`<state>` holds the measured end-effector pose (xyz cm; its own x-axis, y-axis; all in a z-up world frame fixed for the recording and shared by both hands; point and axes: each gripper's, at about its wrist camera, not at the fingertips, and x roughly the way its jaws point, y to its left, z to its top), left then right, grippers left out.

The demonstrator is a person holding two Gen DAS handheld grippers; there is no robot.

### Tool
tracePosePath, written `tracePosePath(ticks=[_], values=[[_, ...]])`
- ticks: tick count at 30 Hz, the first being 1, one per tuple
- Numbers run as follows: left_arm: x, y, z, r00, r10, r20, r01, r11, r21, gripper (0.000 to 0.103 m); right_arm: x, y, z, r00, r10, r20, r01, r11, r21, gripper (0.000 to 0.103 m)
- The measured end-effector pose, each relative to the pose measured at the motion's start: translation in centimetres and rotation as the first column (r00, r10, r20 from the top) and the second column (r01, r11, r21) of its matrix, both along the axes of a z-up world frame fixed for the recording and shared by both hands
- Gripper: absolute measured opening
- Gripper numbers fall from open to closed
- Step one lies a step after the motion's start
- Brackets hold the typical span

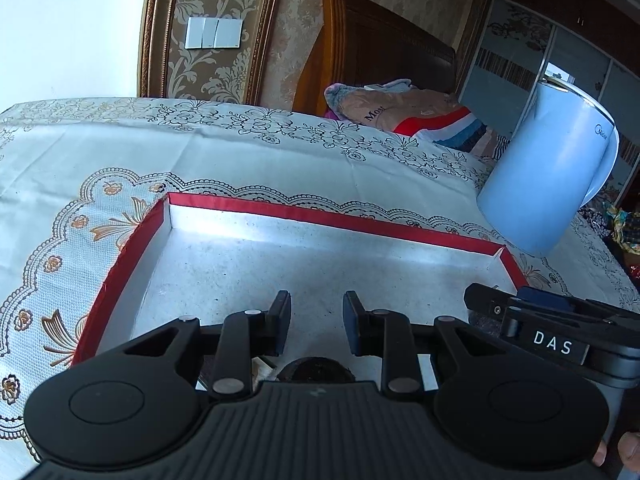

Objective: Organize fruits
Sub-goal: 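Lower the eggplant chunk into the tray and open the right tool, then move the left tool to the brown kiwi and close on it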

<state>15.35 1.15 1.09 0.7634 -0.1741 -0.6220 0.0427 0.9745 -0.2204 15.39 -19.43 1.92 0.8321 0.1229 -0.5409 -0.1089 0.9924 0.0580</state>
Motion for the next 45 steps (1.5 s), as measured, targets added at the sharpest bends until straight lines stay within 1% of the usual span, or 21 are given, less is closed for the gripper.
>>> tracePosePath(ticks=[1,3,4,8,11,14,15,19,20,22,25,26,29,31,32,33,34,36,40,43,45], values=[[0.0,0.1,0.0,1.0,-0.001,0.0,0.001,1.0,-0.007,0.027,-0.1,-0.1,0.1,1.0,-0.001,0.007,0.001,1.0,0.003,0.063],[-0.1,0.4,0.2,1.0,0.002,0.005,-0.002,1.0,-0.021,0.027,-0.5,-0.3,0.4,1.0,-0.013,0.026,0.012,1.0,0.013,0.077],[-0.3,0.6,0.3,1.0,0.006,0.009,-0.006,1.0,-0.029,0.027,-0.8,-0.4,0.5,0.999,-0.017,0.039,0.017,1.0,0.018,0.079],[-1.1,1.3,1.0,1.0,0.007,0.03,-0.005,0.998,-0.059,0.027,-1.7,-0.8,0.8,0.997,-0.022,0.068,0.02,0.999,0.032,0.08],[-2.8,1.9,2.0,0.998,-0.002,0.068,0.005,0.999,-0.054,0.027,-2.5,-1.1,0.8,0.996,-0.029,0.087,0.027,0.999,0.03,0.08],[-5.9,3.0,3.0,0.993,0.003,0.116,0.003,0.999,-0.053,0.027,-3.2,-1.6,0.9,0.994,-0.04,0.099,0.035,0.998,0.043,0.086],[-7.2,3.4,3.2,0.992,0.0,0.128,0.005,0.999,-0.042,0.027,-3.3,-1.8,1.0,0.994,-0.038,0.099,0.033,0.998,0.053,0.086],[-11.9,4.8,2.8,0.985,0.027,0.172,-0.04,0.997,0.071,0.028,-3.9,-2.1,1.2,0.994,-0.034,0.103,0.026,0.996,0.081,0.088],[-12.8,5.0,2.5,0.984,0.026,0.175,-0.044,0.994,0.1,0.028,-4.0,-2.1,1.2,0.994,-0.034,0.103,0.025,0.996,0.085,0.091],[-14.0,5.1,1.7,0.985,0.033,0.169,-0.059,0.987,0.152,0.028,-4.5,-2.0,1.1,0.994,-0.029,0.104,0.02,0.996,0.085,0.091],[-14.7,5.0,0.9,0.988,0.031,0.154,-0.056,0.985,0.161,0.028,-5.3,-1.9,0.9,0.993,-0.031,0.11,0.022,0.997,0.077,0.093],[-14.8,5.0,0.8,0.989,0.025,0.148,-0.048,0.987,0.155,0.028,-5.7,-2.0,0.7,0.993,-0.034,0.11,0.025,0.997,0.078,0.095],[-14.9,4.6,0.5,0.99,0.0,0.142,-0.02,0.991,0.134,0.028,-6.7,-2.5,0.3,0.993,-0.046,0.105,0.036,0.995,0.097,0.096],[-14.9,4.0,0.1,0.991,-0.016,0.135,-0.003,0.99,0.139,0.035,-7.3,-3.0,0.0,0.993,-0.058,0.104,0.047,0.993,0.109,0.096],[-15.0,3.8,-0.1,0.991,-0.017,0.132,-0.002,0.989,0.147,0.053,-7.6,-3.2,-0.1,0.993,-0.064,0.103,0.053,0.992,0.114,0.097],[-15.1,3.5,-0.4,0.99,-0.01,0.14,-0.012,0.988,0.152,0.067,-7.7,-3.4,-0.2,0.992,-0.071,0.102,0.058,0.991,0.119,0.097],[-15.2,3.3,-0.6,0.988,-0.003,0.154,-0.022,0.987,0.159,0.068,-7.9,-3.5,-0.3,0.992,-0.073,0.101,0.06,0.991,0.122,0.097],[-15.2,2.9,-0.7,0.987,0.0,0.158,-0.028,0.984,0.177,0.068,-7.9,-3.5,-0.4,0.992,-0.073,0.1,0.062,0.991,0.117,0.097],[-14.9,2.7,-1.3,0.992,0.011,0.128,-0.032,0.985,0.167,0.068,-8.2,-3.0,-0.4,0.991,-0.068,0.119,0.058,0.995,0.086,0.097],[-14.6,2.3,-1.8,0.993,0.018,0.116,-0.042,0.978,0.203,0.068,-8.7,-2.6,-0.3,0.989,-0.062,0.138,0.053,0.996,0.065,0.097],[-14.5,2.3,-2.1,0.995,0.011,0.103,-0.032,0.978,0.206,0.049,-9.0,-2.5,-0.2,0.988,-0.054,0.142,0.046,0.997,0.061,0.098]])
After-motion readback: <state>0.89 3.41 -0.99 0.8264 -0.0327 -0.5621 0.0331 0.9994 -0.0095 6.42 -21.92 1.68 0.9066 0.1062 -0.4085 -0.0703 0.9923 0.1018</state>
